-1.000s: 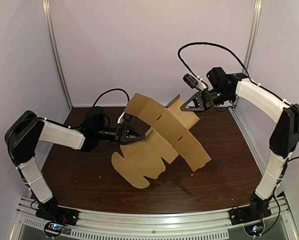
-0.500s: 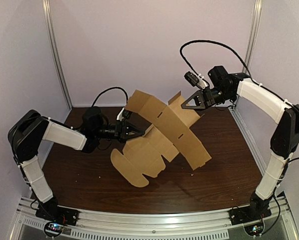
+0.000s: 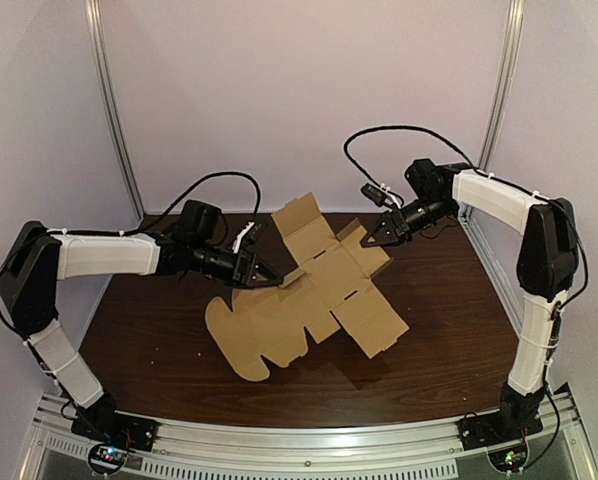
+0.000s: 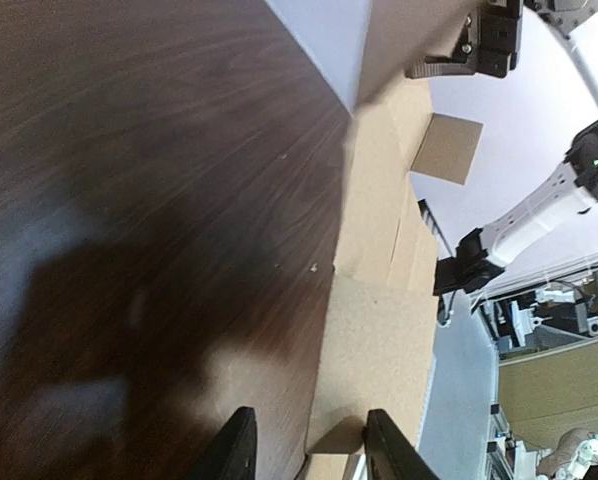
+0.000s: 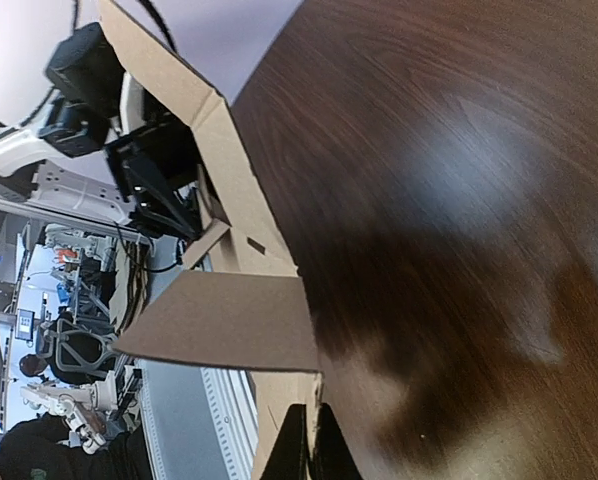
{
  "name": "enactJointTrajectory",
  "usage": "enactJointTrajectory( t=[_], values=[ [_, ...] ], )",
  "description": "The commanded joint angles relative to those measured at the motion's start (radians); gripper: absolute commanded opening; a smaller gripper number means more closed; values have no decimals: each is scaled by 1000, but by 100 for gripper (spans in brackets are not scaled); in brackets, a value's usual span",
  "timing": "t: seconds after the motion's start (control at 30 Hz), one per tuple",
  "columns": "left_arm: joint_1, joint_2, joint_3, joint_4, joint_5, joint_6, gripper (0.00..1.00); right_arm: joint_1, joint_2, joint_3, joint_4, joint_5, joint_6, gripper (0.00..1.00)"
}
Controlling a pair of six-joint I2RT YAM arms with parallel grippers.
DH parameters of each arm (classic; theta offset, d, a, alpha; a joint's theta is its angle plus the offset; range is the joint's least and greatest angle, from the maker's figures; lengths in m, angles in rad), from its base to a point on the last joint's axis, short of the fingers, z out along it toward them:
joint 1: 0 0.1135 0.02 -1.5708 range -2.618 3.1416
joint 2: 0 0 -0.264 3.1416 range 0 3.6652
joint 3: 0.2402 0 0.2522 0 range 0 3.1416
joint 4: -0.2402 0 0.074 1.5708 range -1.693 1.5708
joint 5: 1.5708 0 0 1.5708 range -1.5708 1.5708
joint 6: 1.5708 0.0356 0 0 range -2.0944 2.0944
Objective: Fold the paper box
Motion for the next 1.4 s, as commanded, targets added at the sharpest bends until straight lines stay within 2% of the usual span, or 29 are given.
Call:
enactJointTrajectory(
  t=[0.0,0.17,0.27,0.37,0.43,0.47,0.57,0.67,0.83,0.9,1.0,1.13,1.37],
  values=[
    [4,52,23,-343,-160,166,39,-16,78,14,-52,260,-5,2],
    [-4,47,34,-411,-287,207,50,-16,160,44,-74,346,20,8],
    [-7,31,32,-406,-323,205,56,-16,190,68,-106,377,19,19],
    [-17,7,26,-404,-381,202,57,-16,188,80,-120,442,18,29],
    [-37,-11,32,-419,-408,210,52,-16,167,94,-139,484,5,38],
    [-48,-22,34,-424,-416,212,45,-15,140,102,-146,504,-2,44],
    [-96,-61,16,-422,-446,206,31,-16,77,145,-190,590,-42,49],
    [-154,-85,-31,-364,-475,172,23,-7,-3,139,-182,623,-100,51],
    [-186,-29,-110,-145,-477,29,14,131,-59,34,-71,676,-235,49],
    [-187,15,-112,-85,-470,-14,12,188,-9,59,-63,719,-241,43],
    [-198,76,-104,-14,-463,-55,11,234,89,149,-61,680,-193,34],
    [-203,126,-102,7,-484,-82,10,261,203,242,-12,638,-126,26],
    [-203,208,-116,5,-540,-116,6,291,351,333,23,573,-62,25]
  ],
)
